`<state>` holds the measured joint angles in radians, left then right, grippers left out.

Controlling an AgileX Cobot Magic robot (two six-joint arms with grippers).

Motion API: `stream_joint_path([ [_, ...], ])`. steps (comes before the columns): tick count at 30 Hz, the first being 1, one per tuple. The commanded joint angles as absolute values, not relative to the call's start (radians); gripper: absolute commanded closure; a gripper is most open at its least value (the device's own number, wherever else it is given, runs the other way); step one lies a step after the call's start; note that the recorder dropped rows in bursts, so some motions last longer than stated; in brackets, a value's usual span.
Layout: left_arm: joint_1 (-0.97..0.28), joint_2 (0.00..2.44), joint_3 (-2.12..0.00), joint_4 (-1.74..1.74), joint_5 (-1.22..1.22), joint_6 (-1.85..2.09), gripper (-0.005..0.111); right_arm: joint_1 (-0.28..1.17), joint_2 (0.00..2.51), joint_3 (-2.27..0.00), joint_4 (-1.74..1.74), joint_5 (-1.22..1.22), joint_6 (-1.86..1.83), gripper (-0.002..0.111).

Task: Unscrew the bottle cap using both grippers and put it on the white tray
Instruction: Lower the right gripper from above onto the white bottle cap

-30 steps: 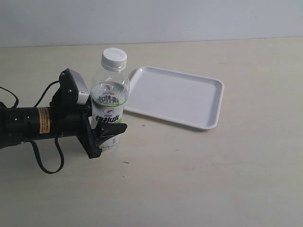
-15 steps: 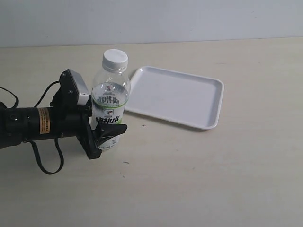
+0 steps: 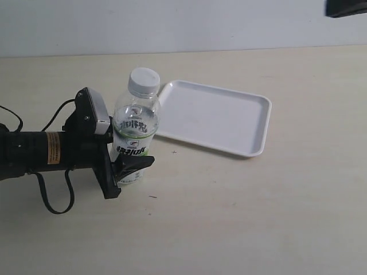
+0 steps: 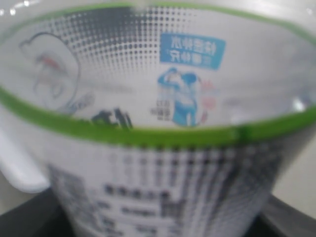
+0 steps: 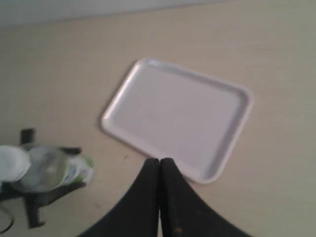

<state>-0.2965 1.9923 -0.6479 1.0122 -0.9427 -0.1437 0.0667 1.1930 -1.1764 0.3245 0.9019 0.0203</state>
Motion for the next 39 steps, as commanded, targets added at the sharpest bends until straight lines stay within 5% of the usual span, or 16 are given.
stream_joint_path([
  [1, -0.300, 1.976, -0.651, 1.018, -0.973, -0.132, 0.107, 0.206, 1.372, -1.355, 0.390, 1.091, -0.034, 0.108],
  [15, -0.300, 1.976, -0.651, 1.029, -0.973, -0.126, 0.107, 0.502, 1.656, -1.571, 0.329, 1.194, -0.032, 0.101],
  [28, -0.300, 1.976, -0.651, 1.036, -0.973, -0.126, 0.107, 0.627, 1.817, -1.760, 0.159, 1.220, 0.031, 0.045],
  [39, -0.300, 1.976, -0.651, 1.036, -0.977, -0.126, 0.107, 0.629, 1.851, -1.762, 0.151, 1.190, 0.034, 0.050],
])
